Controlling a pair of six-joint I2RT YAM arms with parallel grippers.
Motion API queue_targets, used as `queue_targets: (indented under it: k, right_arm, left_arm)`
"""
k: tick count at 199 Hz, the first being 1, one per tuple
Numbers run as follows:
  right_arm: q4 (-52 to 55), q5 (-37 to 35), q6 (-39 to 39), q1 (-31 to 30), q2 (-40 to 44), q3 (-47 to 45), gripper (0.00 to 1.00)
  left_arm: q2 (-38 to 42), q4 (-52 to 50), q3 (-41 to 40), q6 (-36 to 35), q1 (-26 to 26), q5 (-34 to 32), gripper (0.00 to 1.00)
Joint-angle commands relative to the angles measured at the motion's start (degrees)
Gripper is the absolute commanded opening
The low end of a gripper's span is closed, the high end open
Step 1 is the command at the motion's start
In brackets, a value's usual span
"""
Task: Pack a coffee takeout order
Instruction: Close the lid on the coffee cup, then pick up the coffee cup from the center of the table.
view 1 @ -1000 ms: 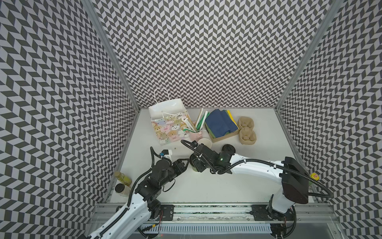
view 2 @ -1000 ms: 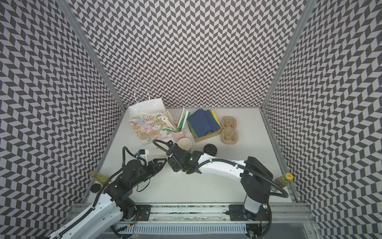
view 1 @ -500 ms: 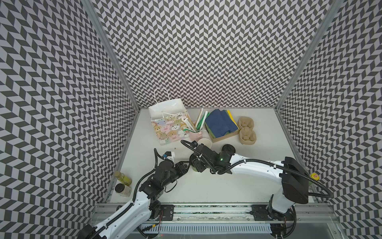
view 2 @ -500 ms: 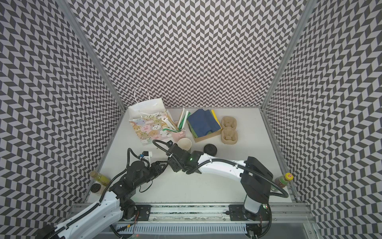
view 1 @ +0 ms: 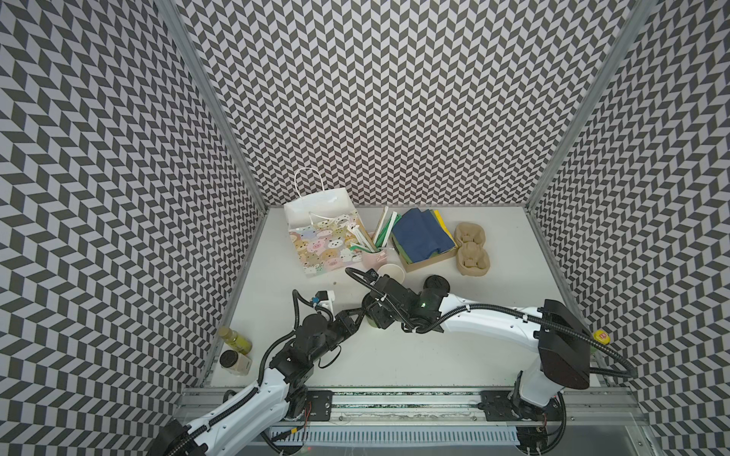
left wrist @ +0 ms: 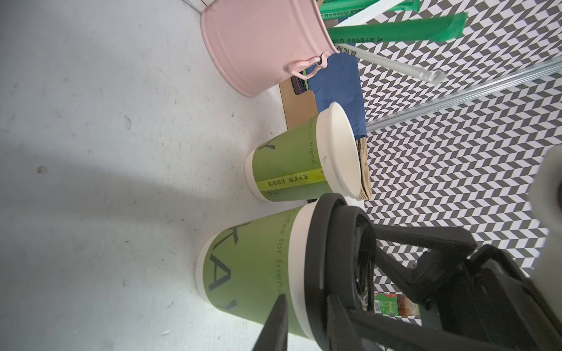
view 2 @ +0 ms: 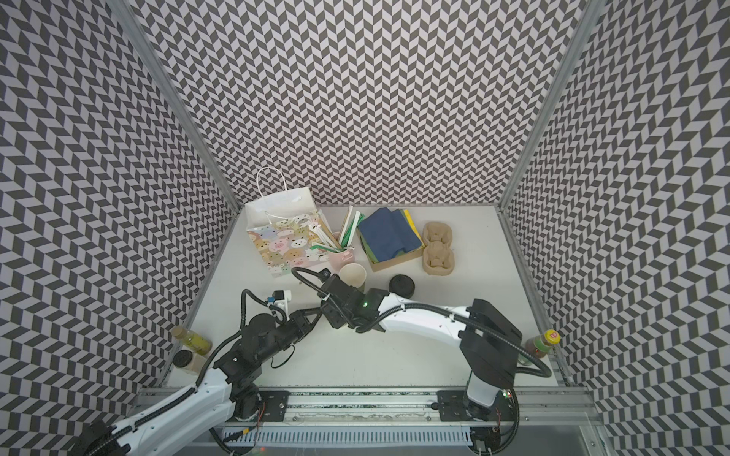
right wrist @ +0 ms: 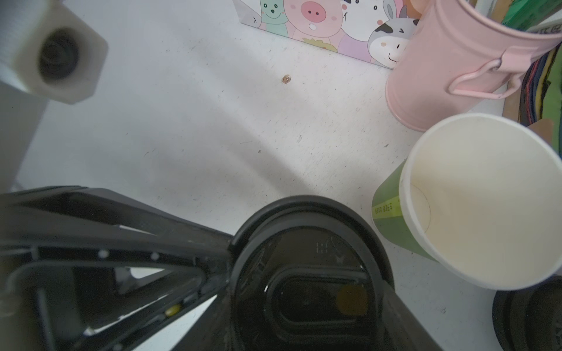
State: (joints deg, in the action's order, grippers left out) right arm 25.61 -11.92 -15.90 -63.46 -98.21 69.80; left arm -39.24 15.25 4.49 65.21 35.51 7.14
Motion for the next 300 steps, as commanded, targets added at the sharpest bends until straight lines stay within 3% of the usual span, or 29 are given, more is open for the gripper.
queue_targets:
  k: [1,23,58,79,141,180,212,300]
  right_arm:
    - [19.97,8.01,-0.89,-1.05,-6.46,-6.78,0.58]
    - [19.96,7.89,-0.97,-1.05,-6.53,-7.04,0.58]
    - [20.19,6.78,-1.14,-0.98,-6.51,-6.94,0.58]
    - [20.20,6.36,-1.61,-0.79,-5.88,-6.28,0.58]
    - [24.07,3.49,-3.07,0.27,-2.23,-0.58,0.58]
    - [25.98,2.50,-4.53,0.69,1.73,-1.62,0.58]
    - [27.05,1.19,-6.58,0.71,5.08,-2.74,0.58]
    - [30.04,-3.35,-10.27,5.17,14.10,-9.77,0.58]
  left_arm:
    - [-1.18,-14.14,-4.82,0.80,0.48,-2.03,0.22]
    - [0.75,-16.35,-4.47,0.58,0.57,-2.78,0.26]
    - [5.59,-21.92,2.28,-1.58,0.48,-3.97,0.61]
    - [8.09,-26.53,9.13,-3.78,0.41,-6.64,0.72]
    - [11.27,-38.96,28.13,-11.41,0.09,-18.18,0.77]
    - [11.82,-42.64,32.70,-15.31,-0.26,-22.58,0.77]
    - [11.78,-41.61,31.86,-15.57,-0.26,-21.77,0.77]
    - [7.25,-32.67,23.62,-12.59,0.00,-10.53,0.76]
